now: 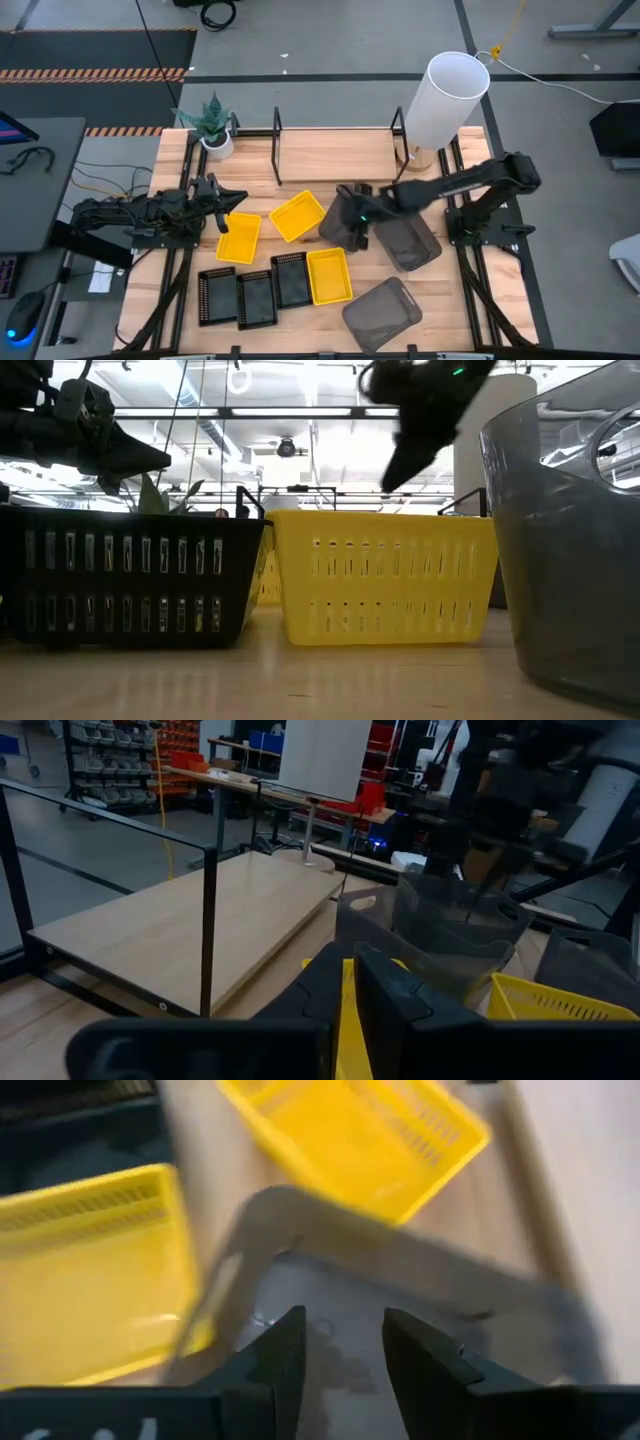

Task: Stack baskets on shelf by color
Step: Stack the transparent black bin on the transparent black bin

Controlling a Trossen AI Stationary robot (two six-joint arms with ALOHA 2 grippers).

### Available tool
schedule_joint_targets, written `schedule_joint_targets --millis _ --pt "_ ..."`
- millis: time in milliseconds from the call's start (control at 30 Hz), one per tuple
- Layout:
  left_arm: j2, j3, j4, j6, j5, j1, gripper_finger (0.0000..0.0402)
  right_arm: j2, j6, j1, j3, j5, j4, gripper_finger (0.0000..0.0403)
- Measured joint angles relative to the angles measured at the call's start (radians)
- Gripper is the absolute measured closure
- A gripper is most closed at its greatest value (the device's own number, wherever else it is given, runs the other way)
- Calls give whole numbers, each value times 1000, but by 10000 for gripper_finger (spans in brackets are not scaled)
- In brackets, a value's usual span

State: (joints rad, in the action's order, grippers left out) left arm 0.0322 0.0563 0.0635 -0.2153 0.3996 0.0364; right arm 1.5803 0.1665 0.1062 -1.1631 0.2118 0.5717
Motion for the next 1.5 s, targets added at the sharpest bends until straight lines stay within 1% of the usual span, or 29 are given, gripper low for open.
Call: schedule_joint_targets --millis 133,300,400,600,700,767,833,1000,1067,1267,1400,1500 --pt "0 0 0 0 0 0 370 82 -126 -80 -102 -61 64 267" --pt "0 0 0 0 0 0 370 169 -224 -151 -206 -117 110 260" --pt "0 0 0 0 0 0 366 208 -240 -177 -266 -161 146 246" --pt "0 0 0 0 0 0 364 253 -253 -204 -347 -157 203 213" --pt "0 0 0 0 0 0 368 253 -195 -217 -357 -131 227 209" --pt "0 0 0 0 0 0 370 247 -164 -231 -358 -138 235 209" --pt "0 0 0 0 0 0 371 245 -169 -241 -358 -159 250 211" --pt "0 0 0 0 0 0 367 252 -225 -253 -356 -173 317 221" --pt "0 0 0 0 0 0 365 252 -275 -253 -348 -175 316 224" --pt "0 0 0 0 0 0 366 252 -512 -251 -339 -168 302 231" --pt "0 0 0 0 0 0 371 252 -545 -253 -309 -164 265 231" --pt "0 0 0 0 0 0 371 251 -600 -253 -257 -159 195 231"
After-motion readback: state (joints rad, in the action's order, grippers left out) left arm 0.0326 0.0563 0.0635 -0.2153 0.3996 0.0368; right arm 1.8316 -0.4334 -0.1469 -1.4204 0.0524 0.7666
